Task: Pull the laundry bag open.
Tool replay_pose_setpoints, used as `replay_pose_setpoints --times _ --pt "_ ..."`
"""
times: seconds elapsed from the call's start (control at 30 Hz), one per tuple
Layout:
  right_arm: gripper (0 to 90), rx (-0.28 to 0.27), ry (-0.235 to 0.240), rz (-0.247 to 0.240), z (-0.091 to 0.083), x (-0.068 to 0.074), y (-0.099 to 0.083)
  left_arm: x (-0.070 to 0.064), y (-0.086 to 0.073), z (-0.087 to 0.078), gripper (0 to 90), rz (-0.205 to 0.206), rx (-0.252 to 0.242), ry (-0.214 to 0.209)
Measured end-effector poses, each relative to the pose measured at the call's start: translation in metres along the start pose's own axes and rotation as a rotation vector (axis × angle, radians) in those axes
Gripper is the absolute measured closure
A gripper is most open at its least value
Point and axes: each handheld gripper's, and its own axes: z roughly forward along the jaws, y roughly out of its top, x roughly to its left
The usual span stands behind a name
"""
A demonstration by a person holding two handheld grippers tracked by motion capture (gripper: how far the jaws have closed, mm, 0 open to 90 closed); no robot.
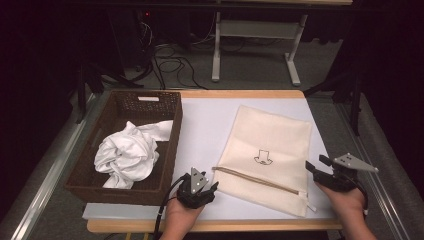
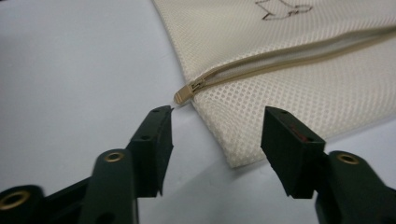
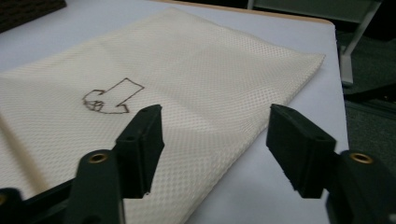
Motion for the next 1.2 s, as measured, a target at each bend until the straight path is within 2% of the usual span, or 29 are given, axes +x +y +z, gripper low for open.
replay_pose_setpoints --times 0.07,0.17,0.2,0.27,0.37,0.43,0.63,0.73,0.9,1.07,1.2 --pt "25.3 -0.009 -0.001 0.004 -0.009 0.004 -0.005 0.000 0.000 -0.002 38.7 0.000 -0.011 -0.006" --pt "16.6 -0.033 0.018 0.002 -0.018 0.005 -0.018 0.002 0.000 -0.005 30.6 -0.025 -0.036 -0.013" --pt "14.1 -0.025 0.030 0.014 -0.017 0.004 -0.022 0.003 0.001 -0.005 26.1 -0.035 -0.035 -0.004" --pt "6.4 0.038 0.030 0.017 -0.011 0.003 -0.022 0.004 0.001 -0.003 14.3 -0.055 -0.019 -0.001" --pt "3.5 0.058 0.036 -0.007 -0.007 0.006 -0.023 0.005 0.001 0.000 10.1 -0.062 -0.006 -0.011" --pt "0.2 0.049 0.047 -0.010 -0.007 0.008 -0.023 0.006 0.001 0.000 8.2 -0.065 -0.005 -0.011" --pt "0.0 0.026 0.053 -0.024 -0.008 0.013 -0.021 0.006 0.001 -0.003 6.6 -0.074 -0.005 -0.030" --pt "0.0 0.024 0.052 -0.015 -0.008 0.014 -0.020 0.004 0.002 -0.008 5.9 -0.068 -0.020 -0.036" --pt "0.0 0.014 0.051 -0.003 -0.009 0.019 -0.018 0.003 0.004 -0.014 5.9 -0.059 -0.037 -0.034" --pt "0.0 -0.006 0.052 -0.028 -0.008 0.023 -0.016 0.005 0.008 -0.021 5.9 -0.053 -0.048 -0.034" --pt "0.0 -0.001 0.058 -0.025 -0.005 0.026 -0.016 0.007 0.014 -0.025 5.2 -0.048 -0.068 -0.027"
